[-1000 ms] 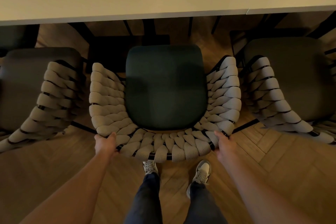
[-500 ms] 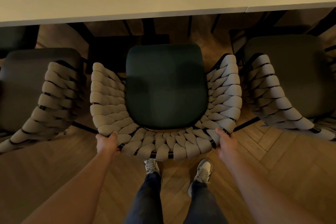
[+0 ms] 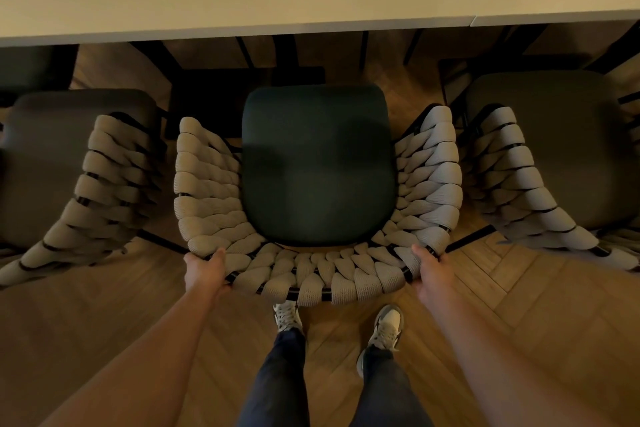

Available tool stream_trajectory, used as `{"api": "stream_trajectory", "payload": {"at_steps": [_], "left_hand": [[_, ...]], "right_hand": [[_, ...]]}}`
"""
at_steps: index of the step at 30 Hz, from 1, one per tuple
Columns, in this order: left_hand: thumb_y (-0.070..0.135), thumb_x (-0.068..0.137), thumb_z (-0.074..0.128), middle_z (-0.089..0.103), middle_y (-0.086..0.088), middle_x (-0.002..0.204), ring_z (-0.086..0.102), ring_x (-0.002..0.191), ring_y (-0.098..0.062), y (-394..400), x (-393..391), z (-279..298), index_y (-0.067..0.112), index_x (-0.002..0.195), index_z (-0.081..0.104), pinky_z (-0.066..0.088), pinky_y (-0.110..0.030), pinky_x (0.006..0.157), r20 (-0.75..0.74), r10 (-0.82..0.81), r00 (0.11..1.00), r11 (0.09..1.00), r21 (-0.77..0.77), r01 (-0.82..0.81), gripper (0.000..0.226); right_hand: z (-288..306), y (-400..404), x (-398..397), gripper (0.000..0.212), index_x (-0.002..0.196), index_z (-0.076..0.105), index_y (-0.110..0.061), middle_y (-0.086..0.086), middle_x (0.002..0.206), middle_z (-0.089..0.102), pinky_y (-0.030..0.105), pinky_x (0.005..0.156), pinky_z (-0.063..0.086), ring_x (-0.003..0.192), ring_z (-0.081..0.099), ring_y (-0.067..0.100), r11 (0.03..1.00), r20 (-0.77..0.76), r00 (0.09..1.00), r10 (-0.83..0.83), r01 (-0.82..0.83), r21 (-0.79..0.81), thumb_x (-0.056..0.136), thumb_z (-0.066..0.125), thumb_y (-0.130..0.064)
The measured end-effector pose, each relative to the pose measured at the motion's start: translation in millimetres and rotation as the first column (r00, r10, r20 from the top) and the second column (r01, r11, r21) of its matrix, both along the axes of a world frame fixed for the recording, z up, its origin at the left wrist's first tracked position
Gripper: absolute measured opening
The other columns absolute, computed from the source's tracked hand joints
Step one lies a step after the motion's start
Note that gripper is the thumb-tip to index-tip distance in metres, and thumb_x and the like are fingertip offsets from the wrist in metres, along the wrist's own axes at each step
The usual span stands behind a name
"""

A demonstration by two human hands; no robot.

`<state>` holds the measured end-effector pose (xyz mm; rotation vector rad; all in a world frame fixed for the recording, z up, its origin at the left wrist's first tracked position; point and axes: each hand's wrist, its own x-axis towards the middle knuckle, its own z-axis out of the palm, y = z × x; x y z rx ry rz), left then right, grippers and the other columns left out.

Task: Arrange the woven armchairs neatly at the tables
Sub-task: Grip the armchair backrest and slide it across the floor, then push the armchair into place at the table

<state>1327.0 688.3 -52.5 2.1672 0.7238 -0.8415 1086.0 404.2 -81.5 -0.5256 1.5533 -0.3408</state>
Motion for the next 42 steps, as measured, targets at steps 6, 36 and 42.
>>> {"api": "stream_trajectory", "payload": {"at_steps": [6,36,42], "left_hand": [[0.038,0.098,0.057,0.049,-0.017,0.140,0.058,0.117,-0.039,5.2,-0.6,7.8,0.013,0.149,0.026,0.055,-0.045,0.080,-0.015,-0.063,0.998,0.997,-0.052,0.062,0.065],[0.025,0.105,0.045,0.066,-0.017,0.106,0.066,0.086,-0.025,293.0,79.6,38.9,0.008,0.120,0.055,0.052,-0.035,0.064,-0.032,0.057,0.998,0.936,-0.346,-0.065,0.025],[0.020,0.105,0.045,0.066,-0.012,0.094,0.065,0.080,-0.024,377.4,113.2,47.6,0.003,0.127,0.056,0.053,-0.034,0.061,-0.028,0.076,0.997,0.937,-0.341,-0.081,0.030]], "right_hand": [[4.0,-0.5,-2.0,0.082,0.153,0.026,-0.025,0.015,0.147,0.045,0.060,0.103,0.044,0.129,0.051,0.035,0.995,-0.086,0.994,0.075,-0.079,-0.053,0.086,0.073,-0.017],[29.5,352.4,110.2,0.048,0.146,0.037,0.003,0.024,0.151,0.040,0.046,0.110,0.034,0.139,0.040,0.039,0.983,-0.068,0.981,0.183,-0.180,0.038,0.107,0.032,-0.024],[47.2,436.9,158.3,0.036,0.138,0.050,-0.007,0.017,0.140,0.055,0.045,0.105,0.044,0.129,0.053,0.032,0.956,-0.038,0.959,0.280,-0.275,0.100,0.106,0.039,-0.019]]}}
